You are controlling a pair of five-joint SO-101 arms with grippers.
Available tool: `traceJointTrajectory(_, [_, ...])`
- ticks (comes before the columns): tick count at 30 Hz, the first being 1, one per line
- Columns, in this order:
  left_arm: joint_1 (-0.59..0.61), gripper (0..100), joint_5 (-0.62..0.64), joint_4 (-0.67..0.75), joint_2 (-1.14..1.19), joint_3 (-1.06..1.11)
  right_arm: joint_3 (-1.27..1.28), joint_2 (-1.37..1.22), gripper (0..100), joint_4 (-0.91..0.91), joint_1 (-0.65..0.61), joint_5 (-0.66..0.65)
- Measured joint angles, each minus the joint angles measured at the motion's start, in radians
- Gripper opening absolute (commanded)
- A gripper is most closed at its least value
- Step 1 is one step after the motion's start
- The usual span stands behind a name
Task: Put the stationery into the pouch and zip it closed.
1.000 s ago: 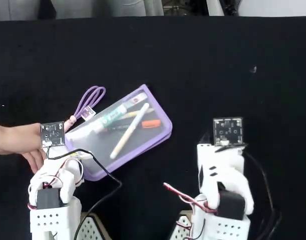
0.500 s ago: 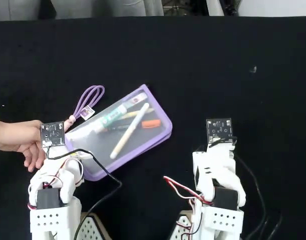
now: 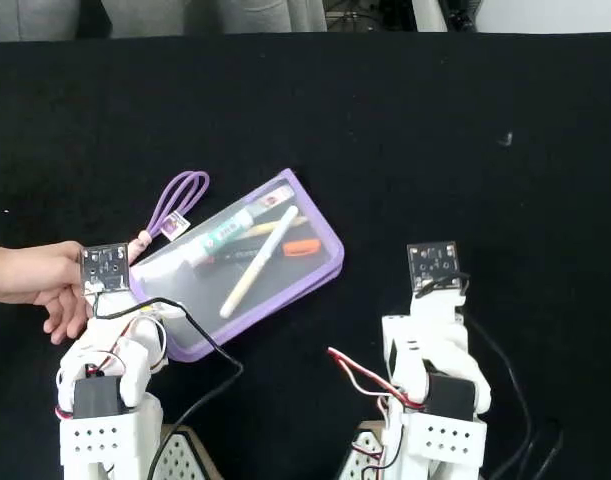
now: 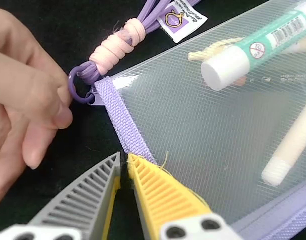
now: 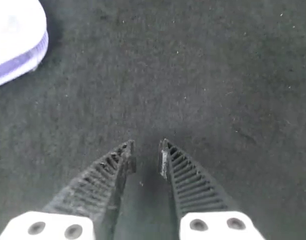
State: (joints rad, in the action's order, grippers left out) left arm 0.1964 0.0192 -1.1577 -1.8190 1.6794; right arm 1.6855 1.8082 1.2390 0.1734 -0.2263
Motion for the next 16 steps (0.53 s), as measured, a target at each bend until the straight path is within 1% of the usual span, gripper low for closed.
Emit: traceJointTrajectory(16, [0.0, 3, 0.0, 0.0, 0.0, 0.0, 0.0, 0.0, 8.2, 0.015, 0.0, 0.0])
